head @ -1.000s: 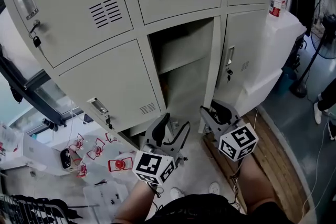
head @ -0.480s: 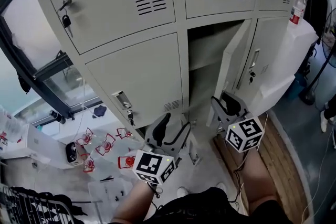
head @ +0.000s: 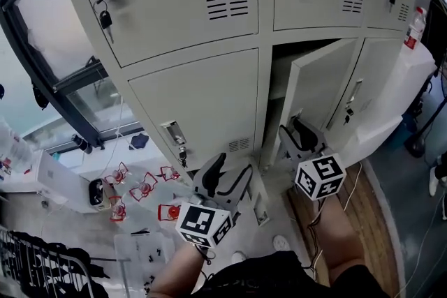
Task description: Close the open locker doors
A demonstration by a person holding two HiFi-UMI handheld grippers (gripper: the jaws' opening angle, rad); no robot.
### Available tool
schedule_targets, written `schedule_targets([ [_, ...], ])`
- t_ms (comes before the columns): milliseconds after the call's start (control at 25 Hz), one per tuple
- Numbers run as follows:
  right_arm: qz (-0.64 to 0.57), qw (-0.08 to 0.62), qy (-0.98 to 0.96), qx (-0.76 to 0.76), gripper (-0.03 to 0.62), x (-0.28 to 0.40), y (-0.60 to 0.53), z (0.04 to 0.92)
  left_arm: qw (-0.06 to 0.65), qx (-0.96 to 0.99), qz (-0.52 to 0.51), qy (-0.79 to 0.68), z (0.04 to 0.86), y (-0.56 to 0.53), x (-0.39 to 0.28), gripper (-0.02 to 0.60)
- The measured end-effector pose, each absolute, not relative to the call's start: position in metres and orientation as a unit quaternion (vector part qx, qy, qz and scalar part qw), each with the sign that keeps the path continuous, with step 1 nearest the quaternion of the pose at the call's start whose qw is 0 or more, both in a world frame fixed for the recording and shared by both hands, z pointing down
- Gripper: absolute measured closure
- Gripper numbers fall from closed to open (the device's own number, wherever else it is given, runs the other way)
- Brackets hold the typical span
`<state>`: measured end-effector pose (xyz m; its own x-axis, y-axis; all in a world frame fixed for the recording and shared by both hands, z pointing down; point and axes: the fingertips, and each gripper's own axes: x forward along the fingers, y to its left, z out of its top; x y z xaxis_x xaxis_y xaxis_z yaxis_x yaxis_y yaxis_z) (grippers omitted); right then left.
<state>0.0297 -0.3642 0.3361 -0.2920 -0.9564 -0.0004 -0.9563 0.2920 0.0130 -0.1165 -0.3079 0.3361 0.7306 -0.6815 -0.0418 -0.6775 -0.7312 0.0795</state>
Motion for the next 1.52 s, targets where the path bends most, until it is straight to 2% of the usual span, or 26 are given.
schedule_targets([
  [760, -0.007, -0.011, -0.866, 0.500, 0.448, 0.026, -0.417, 0.332, 0.017, 0.881, -0.031, -0.471, 0.329, -0.330, -0.110, 0.313],
  [1520, -0.008, -0.025, -0.907, 0.421, 0.448, 0.030, -0.413, 0.329, 0.011, 0.852, -0.020, -0.523, 0.327, -0.325, -0.085, 0.313],
])
